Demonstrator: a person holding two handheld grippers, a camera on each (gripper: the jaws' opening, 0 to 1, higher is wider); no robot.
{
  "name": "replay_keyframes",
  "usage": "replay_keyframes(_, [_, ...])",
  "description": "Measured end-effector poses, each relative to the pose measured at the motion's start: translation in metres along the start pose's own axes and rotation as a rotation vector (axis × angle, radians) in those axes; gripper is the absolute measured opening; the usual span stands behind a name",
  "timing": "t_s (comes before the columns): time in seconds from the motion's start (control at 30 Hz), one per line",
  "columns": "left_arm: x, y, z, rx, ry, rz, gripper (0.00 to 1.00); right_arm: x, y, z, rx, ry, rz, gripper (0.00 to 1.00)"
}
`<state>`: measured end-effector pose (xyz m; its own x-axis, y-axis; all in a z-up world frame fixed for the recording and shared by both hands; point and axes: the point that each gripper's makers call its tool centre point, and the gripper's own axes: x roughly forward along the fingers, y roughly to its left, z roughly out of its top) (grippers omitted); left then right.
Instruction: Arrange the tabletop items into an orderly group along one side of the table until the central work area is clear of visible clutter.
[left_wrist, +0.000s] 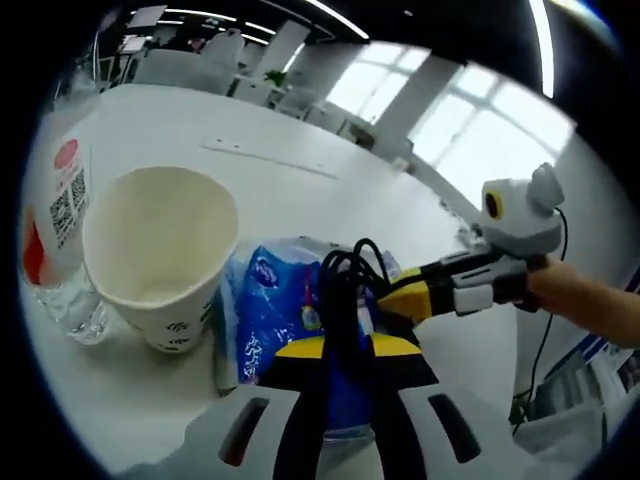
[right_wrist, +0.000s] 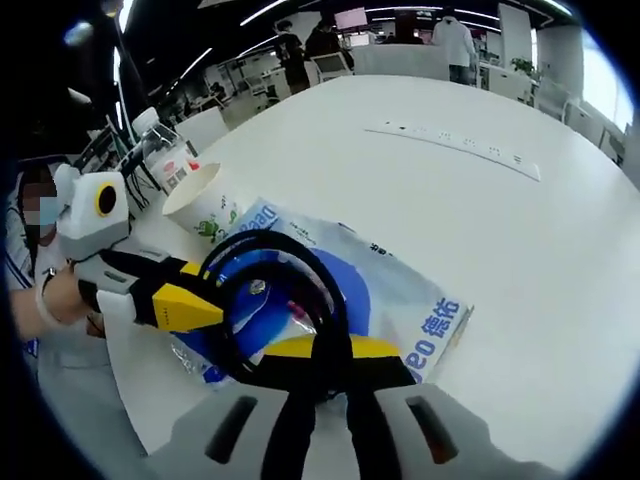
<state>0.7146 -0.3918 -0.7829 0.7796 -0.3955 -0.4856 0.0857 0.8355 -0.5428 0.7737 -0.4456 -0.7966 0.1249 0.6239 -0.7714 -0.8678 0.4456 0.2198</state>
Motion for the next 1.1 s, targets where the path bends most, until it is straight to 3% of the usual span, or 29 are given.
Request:
replay_keyframes(0.47, [-0.006, -0.006, 0.000, -0.002, 0.000, 0.005, 0.06, -0.016, 0.009, 0.004, 0.022, -0.001, -0.016, 0.04])
replay_keyframes(1.1, [-0.018, -0.023, 0.013, -0.001, -0.031, -0.016, 0.04, -0.039, 0.013, 0.015, 0.011, -0.021, -0.030, 0.04])
